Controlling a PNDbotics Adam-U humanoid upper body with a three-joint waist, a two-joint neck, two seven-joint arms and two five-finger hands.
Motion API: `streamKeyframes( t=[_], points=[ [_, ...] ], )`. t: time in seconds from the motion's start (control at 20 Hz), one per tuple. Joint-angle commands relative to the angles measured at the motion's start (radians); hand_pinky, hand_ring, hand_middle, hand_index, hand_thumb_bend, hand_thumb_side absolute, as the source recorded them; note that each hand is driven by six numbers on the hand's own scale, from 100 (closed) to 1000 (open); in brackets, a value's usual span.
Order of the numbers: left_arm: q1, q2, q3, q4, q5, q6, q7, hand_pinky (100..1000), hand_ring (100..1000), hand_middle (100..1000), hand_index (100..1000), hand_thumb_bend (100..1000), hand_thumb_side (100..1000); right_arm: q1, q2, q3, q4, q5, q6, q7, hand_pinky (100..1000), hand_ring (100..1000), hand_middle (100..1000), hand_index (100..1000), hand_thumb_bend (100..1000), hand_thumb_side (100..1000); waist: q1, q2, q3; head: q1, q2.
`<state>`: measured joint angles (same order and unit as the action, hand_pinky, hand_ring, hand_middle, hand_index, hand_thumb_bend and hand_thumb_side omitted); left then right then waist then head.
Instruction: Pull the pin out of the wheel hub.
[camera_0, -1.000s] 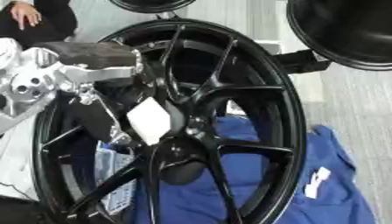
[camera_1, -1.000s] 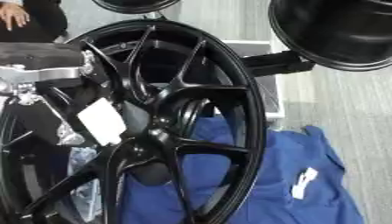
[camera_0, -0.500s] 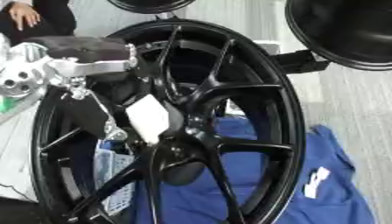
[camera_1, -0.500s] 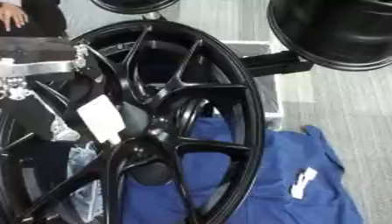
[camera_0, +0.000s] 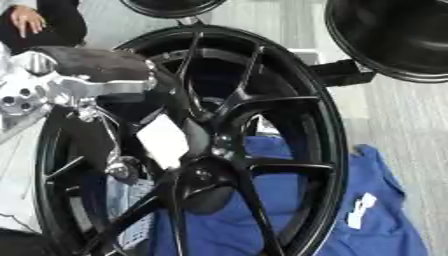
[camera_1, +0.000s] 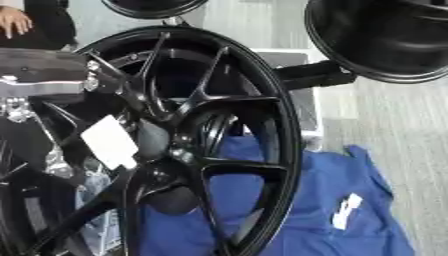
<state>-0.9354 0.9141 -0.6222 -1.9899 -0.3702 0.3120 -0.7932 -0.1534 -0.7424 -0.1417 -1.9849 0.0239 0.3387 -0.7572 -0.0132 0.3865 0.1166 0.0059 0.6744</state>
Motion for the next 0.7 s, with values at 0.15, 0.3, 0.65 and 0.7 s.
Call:
streamKeyframes(
  t=[0.15,0.3,0.65,0.7],
  points=[
    [-0.026,0.007,0.016,-0.01,0.013,-0.013,0.0,756,723,716,846,747,100,-0.004,-0.017,-0.012,-0.015,0.0,0.005,-0.011,662,603,529,702,100,598,0.001,-0.023,-0.002,0.0,-0.014],
    [-0.035,-0.003,0.012,-0.01,0.04,-0.003,0.019,713,660,669,821,721,100,-0.004,-0.016,-0.012,-0.015,-0.001,0.005,-0.012,661,603,529,702,100,599,0.001,-0.023,-0.002,0.001,-0.014],
    [-0.048,-0.023,-0.001,-0.01,0.059,0.027,0.043,666,586,598,768,627,100,-0.003,-0.013,-0.012,-0.015,-0.004,0.005,-0.013,661,603,529,702,100,598,0.001,-0.022,-0.005,0.002,-0.016],
    [-0.05,-0.026,-0.003,-0.01,0.061,0.032,0.044,661,582,594,762,613,100,-0.003,-0.013,-0.012,-0.015,-0.004,0.004,-0.013,661,603,528,702,100,598,0.001,-0.022,-0.005,0.002,-0.016]
  ],
)
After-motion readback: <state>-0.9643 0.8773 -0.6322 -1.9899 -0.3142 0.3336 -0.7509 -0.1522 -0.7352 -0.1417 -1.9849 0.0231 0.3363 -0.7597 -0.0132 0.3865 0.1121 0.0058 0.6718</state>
